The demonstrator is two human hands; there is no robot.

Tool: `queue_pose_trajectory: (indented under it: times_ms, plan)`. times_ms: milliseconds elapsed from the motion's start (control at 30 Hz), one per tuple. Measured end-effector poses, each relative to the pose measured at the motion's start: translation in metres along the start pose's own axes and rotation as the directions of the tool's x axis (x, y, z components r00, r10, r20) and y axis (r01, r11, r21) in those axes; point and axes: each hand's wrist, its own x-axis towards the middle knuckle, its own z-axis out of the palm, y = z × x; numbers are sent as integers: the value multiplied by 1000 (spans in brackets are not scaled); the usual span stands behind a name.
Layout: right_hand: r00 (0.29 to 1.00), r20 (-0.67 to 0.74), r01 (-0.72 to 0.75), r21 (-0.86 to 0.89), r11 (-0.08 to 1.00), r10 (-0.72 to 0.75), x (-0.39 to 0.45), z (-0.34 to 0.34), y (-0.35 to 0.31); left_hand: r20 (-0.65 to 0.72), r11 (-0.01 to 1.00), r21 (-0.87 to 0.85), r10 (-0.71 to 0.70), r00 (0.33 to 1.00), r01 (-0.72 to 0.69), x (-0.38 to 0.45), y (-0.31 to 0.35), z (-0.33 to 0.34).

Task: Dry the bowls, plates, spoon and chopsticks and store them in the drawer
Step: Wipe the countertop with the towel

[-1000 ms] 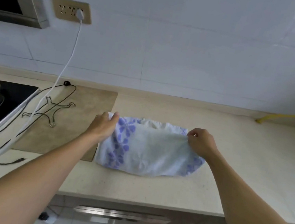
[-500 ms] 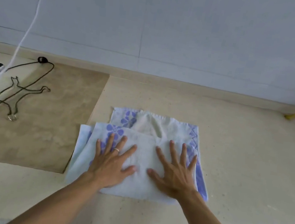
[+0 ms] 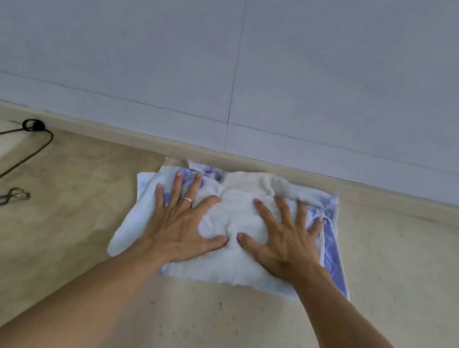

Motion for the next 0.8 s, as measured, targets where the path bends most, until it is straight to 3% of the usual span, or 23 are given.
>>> queue_pose_trajectory:
  times_ms: [200,367,567,800]
  plan:
    - [998,-55,-26,-9,1000,25,42,-2,3,-48,1000,-17,8,999,-9,56,-10,1]
    - [997,-76,-16,-63,998,11,22,3,0,62,998,-35,-50,997,52,26,5,-4]
    - [996,-85,2,-59,998,-7,-73,18,-21,42,998,-43,-38,998,39,-70,13,4]
    - [999,-53,-13,-1,1000,13,-246,46,-35,107,999,-47,-21,994,26,-246,44,13]
